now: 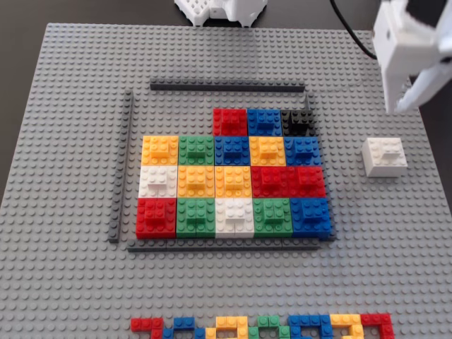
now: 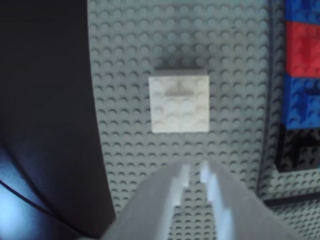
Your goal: Grab the cube and place it into the grid
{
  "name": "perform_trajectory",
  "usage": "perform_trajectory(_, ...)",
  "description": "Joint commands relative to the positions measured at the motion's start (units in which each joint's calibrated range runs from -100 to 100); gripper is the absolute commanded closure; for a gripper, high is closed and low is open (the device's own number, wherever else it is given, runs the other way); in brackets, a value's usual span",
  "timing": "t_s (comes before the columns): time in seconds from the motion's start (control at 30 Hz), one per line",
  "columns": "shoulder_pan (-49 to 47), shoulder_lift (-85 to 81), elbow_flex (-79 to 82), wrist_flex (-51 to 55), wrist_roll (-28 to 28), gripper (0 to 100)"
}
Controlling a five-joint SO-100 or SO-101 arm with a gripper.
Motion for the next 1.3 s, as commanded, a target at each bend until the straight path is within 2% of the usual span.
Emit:
perform_trajectory(0.0, 0.9, 1.9, -5.9, 0.1, 0.3, 92)
perform_trajectory(0.1, 1.4, 3.8, -5.9, -0.4, 0.0, 81)
perform_trajectory(0.17, 1.9, 5.2, -5.9, -0.6, 0.3, 78)
perform_trajectory(1.27, 1.0, 9.8, -6.3, -2.9, -0.5, 78)
